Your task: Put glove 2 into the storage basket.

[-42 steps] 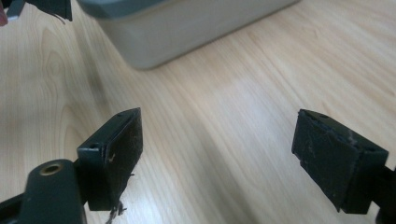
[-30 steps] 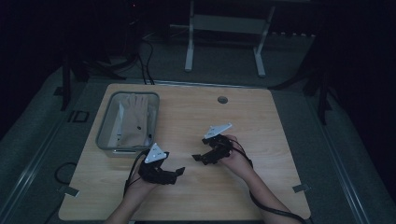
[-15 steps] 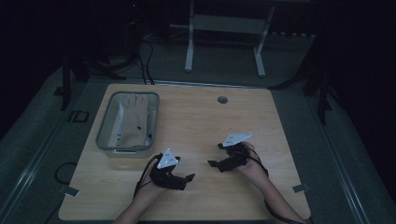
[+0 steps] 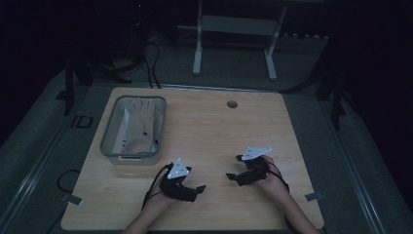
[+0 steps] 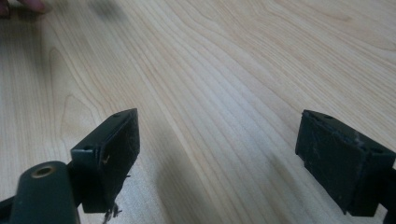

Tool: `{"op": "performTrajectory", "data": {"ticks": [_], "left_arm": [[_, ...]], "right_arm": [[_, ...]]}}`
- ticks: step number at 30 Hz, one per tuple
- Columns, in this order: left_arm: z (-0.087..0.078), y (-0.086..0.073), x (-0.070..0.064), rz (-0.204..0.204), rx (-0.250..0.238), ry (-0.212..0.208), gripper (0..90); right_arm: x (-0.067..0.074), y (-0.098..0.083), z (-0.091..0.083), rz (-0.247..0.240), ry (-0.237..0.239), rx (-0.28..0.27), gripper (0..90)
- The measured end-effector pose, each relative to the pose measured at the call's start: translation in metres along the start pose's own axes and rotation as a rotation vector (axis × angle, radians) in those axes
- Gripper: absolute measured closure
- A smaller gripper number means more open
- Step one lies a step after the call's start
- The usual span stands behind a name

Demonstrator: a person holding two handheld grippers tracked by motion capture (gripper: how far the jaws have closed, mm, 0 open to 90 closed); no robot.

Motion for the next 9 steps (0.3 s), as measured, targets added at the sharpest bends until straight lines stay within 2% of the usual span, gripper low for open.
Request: {"op": "performTrajectory", "data": {"ticks": [9], "left_arm": [[0.0002, -0.001, -0.0003, 0.004, -0.004, 0.001, 14.2]], "right_arm": [[-0.0024, -0.003, 0.0017, 0.001, -0.011, 0.011, 13.8]]}}
Point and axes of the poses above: each handheld gripper's, and its own axes: z roughly forward along the jaws, y roughly out of its top, x roughly to its left, the point moved 10 cm from there along z, roughly forward along the jaws, and after that the axes turned 4 degrees about -y, right-handed, at the moved point
